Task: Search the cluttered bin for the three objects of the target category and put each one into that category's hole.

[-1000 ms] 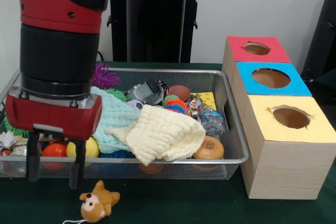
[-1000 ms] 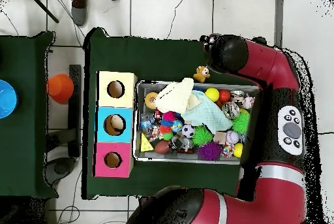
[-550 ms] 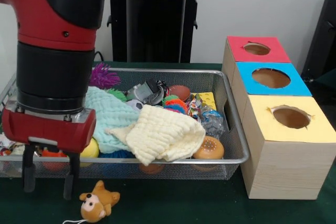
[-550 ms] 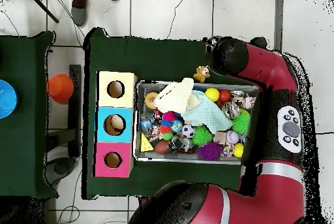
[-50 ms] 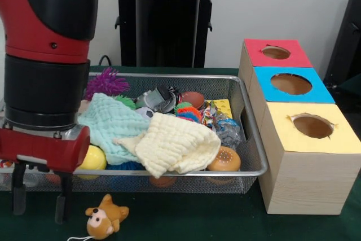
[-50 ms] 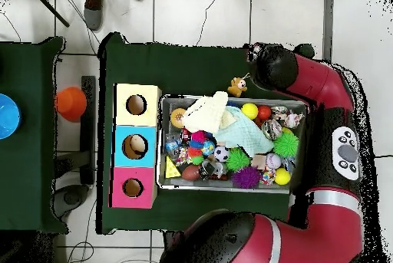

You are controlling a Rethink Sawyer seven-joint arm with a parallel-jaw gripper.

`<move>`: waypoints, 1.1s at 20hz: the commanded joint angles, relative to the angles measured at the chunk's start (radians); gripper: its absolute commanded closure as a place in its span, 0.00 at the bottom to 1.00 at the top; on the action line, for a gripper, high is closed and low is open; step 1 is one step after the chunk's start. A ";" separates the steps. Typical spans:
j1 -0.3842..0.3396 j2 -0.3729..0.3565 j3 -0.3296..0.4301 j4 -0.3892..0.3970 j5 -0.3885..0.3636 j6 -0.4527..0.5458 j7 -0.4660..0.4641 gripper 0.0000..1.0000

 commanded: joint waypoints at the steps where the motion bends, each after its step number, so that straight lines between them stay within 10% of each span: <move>1: -0.027 0.017 0.139 0.056 0.043 -0.049 0.079 0.00; 22: 0.025 -0.029 0.090 0.060 0.056 0.022 0.132 0.00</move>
